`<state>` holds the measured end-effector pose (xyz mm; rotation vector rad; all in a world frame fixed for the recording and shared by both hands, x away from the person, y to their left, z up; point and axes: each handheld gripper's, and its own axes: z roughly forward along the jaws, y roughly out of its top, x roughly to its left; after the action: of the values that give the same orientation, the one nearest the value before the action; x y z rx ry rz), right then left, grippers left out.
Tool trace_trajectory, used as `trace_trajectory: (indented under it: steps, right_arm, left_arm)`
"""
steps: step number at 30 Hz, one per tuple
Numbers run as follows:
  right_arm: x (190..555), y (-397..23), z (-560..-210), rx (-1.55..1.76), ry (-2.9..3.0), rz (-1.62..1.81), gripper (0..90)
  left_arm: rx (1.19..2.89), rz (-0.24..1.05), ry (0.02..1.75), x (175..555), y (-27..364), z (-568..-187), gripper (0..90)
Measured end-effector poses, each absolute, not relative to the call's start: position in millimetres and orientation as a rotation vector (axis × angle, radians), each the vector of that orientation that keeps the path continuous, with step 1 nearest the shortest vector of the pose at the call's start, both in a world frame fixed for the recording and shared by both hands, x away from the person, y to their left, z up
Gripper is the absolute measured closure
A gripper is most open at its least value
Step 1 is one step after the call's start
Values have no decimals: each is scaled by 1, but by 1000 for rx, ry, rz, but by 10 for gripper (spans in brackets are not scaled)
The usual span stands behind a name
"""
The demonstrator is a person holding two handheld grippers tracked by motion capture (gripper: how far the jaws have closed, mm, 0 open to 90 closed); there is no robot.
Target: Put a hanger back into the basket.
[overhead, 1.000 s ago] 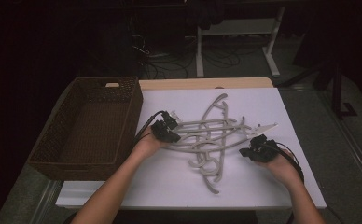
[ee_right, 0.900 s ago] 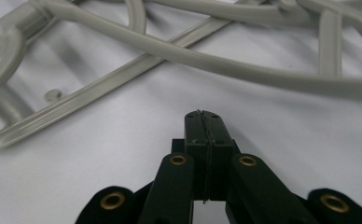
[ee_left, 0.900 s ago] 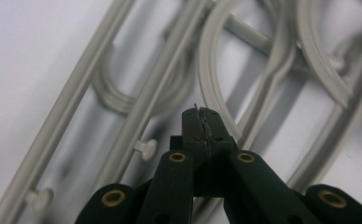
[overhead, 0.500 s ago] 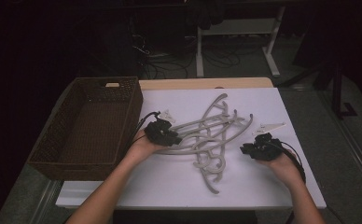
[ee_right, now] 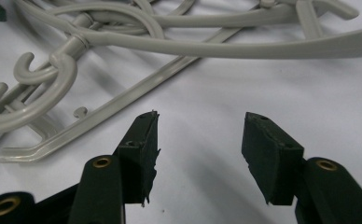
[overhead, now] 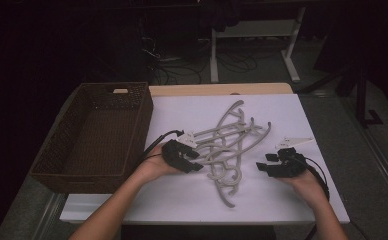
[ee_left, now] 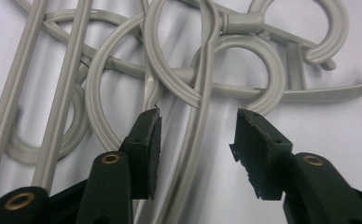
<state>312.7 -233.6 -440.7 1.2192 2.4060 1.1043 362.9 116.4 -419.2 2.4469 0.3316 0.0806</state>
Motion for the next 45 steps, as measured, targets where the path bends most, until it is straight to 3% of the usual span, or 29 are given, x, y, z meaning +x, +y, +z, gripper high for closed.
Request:
trace_trajectory:
  steps: [33, 45]
  right_arm:
    - [312, -233, -443, 1210, 2413, 1088, 450]
    - [312, -235, -442, 1214, 2407, 1095, 454]
  left_arm:
    - [2511, 81, 265, 362, 99, -432, 805]
    - [2488, 72, 278, 363, 100, -426, 821]
